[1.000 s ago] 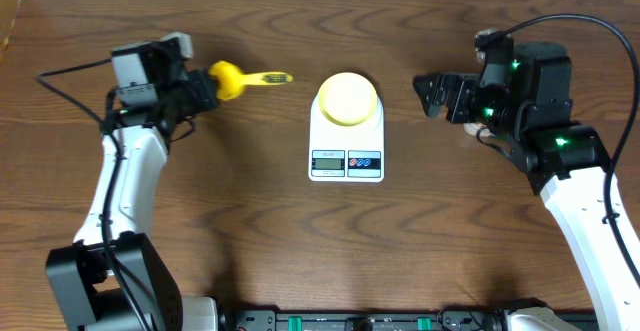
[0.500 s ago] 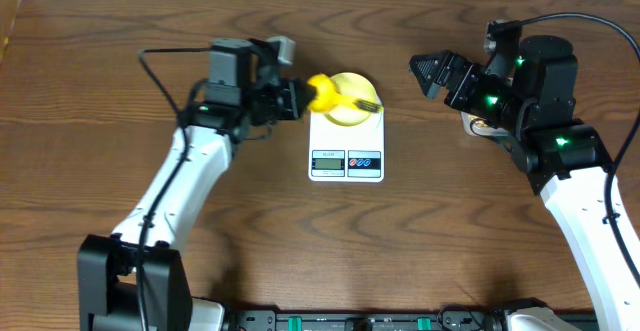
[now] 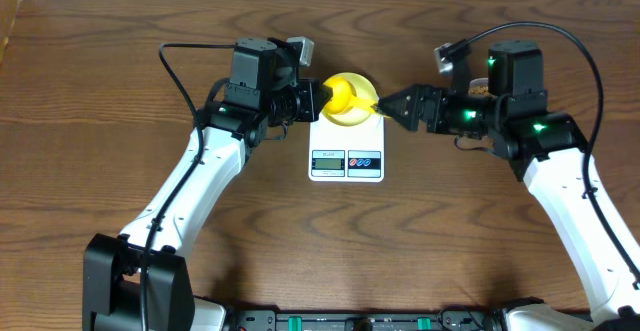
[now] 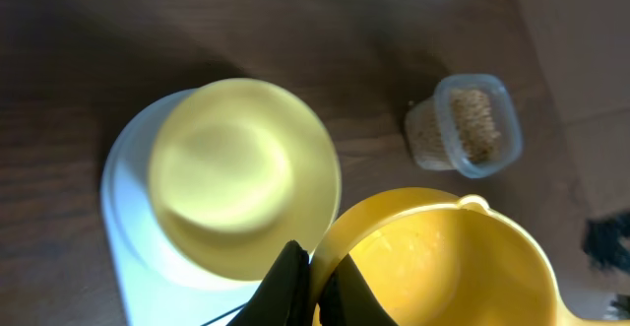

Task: Scoop item into bowl and weigh 50g on scale
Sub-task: 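Carry the scoop over the scale, handle toward the right gripper, then grasp the scoop handle with the right gripper and release left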

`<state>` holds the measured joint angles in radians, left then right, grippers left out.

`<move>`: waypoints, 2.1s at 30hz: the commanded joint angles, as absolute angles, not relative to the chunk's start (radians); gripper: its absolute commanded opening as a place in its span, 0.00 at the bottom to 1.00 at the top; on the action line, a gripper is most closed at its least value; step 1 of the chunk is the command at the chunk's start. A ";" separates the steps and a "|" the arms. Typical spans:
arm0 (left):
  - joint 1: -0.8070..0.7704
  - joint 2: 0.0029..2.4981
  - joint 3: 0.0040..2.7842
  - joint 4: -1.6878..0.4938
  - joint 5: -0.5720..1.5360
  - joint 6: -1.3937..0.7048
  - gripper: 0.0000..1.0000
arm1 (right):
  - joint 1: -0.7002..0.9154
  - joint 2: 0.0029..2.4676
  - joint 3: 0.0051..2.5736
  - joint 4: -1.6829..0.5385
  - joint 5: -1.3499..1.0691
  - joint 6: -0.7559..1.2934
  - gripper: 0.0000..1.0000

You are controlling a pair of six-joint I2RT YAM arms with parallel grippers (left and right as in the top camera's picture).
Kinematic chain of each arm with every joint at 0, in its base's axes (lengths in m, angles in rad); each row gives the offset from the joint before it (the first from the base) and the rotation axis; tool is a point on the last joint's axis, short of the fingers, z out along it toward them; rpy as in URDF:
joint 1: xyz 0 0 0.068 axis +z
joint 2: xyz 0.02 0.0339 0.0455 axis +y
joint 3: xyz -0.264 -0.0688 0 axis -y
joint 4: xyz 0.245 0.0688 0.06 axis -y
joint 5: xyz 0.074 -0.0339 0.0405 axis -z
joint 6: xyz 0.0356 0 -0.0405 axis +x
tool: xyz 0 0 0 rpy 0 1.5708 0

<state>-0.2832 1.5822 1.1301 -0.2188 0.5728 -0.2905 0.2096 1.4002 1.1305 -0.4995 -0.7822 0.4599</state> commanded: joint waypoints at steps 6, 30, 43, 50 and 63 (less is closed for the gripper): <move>-0.280 1.567 1.162 -0.246 0.511 -0.294 0.07 | 0.239 1.394 1.148 -0.509 -0.845 0.350 0.55; -0.281 1.567 1.162 -0.245 0.666 -0.313 0.07 | 0.239 1.394 1.148 -0.516 -0.822 0.324 0.30; -0.281 1.567 1.162 -0.245 0.666 -0.312 0.07 | 0.239 1.394 1.148 -0.508 -0.817 0.324 0.01; -0.281 1.567 1.162 -0.240 0.662 -0.308 0.45 | 0.239 1.394 1.148 -0.509 -0.799 0.327 0.01; -0.281 1.552 1.162 -0.338 0.540 -0.128 0.52 | 0.225 1.394 1.184 -0.574 -0.507 0.386 0.01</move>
<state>-0.2825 1.5822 1.1305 -0.2741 0.6369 -0.2428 0.2359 1.3994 1.1316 -0.5369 -0.6285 0.3820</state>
